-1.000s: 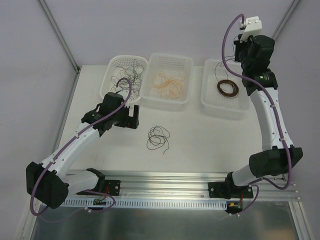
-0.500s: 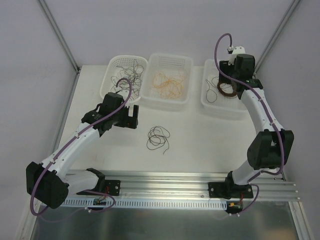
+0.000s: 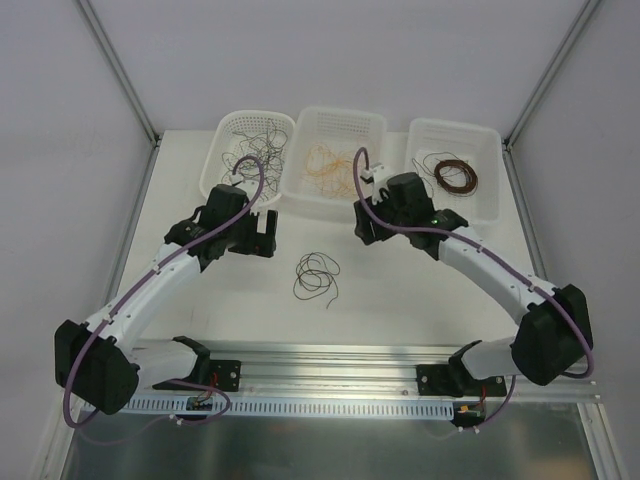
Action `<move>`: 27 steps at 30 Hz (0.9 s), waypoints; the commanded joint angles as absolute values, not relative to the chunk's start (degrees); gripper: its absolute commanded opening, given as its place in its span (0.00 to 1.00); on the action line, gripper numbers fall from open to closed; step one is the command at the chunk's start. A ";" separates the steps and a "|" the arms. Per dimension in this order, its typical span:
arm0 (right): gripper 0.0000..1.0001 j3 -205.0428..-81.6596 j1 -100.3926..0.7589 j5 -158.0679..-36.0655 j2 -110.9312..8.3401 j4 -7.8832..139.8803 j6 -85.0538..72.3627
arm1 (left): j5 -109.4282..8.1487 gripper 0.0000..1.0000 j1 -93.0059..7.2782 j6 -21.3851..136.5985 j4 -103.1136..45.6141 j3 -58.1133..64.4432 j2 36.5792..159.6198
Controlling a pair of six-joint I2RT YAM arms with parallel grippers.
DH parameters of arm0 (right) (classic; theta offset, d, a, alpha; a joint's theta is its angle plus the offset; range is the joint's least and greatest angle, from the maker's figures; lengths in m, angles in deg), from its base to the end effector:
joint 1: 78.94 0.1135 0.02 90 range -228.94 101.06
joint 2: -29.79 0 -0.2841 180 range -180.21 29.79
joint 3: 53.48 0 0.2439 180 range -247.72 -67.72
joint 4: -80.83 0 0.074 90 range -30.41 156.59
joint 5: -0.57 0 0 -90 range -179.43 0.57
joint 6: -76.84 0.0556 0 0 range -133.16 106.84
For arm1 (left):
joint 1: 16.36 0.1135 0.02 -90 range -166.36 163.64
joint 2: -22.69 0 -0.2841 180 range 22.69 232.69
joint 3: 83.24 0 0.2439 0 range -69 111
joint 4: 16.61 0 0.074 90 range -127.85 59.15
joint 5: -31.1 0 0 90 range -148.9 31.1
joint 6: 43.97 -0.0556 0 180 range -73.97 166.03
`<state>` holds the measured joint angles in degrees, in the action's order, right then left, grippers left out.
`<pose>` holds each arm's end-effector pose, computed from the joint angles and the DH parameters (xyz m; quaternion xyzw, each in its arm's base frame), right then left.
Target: Untangle the cables
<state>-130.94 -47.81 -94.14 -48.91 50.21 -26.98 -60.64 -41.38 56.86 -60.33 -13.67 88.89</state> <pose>0.2699 0.1684 0.3185 -0.3523 0.7993 0.1086 0.4745 0.2251 -0.1032 0.3039 0.1058 0.9013 -0.1161 0.4037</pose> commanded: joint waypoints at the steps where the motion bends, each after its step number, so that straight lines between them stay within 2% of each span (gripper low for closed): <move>1: 0.60 -129.42 -42.74 -96.99 -50.36 54.99 -21.70 | -60.39 0.99 -40.88 55.69 -60.47 -14.16 89.31; 5: 0.49 -130.47 -37.91 -95.93 -56.95 59.02 -18.62 | -60.57 0.99 -40.80 55.61 -60.47 -14.16 89.31; 9: 0.43 -132.05 -35.62 -95.84 -63.10 62.46 -15.80 | -60.92 0.99 -40.89 55.52 -60.47 -14.25 89.40; 19: 0.34 -135.92 -33.15 -95.84 -74.01 65.54 -13.42 | -60.04 0.99 -40.80 55.43 -60.47 -14.07 89.40; 22: 0.21 -136.10 -33.15 -95.06 -74.89 65.45 -12.10 | -59.96 0.99 -40.88 55.43 -60.47 -14.16 89.49; 23: 0.12 -136.10 -32.98 -94.79 -74.11 64.93 -12.28 | -59.87 0.99 -40.89 55.43 -60.47 -14.25 89.49; 26: 0.01 -136.36 -32.37 -93.56 -71.13 62.30 -14.38 | -59.43 0.99 -40.89 55.43 -60.47 -14.16 89.75; 27: 0.01 -136.71 -32.10 -93.03 -68.68 61.16 -15.09 | -59.25 0.99 -40.89 55.43 -60.47 -14.16 89.75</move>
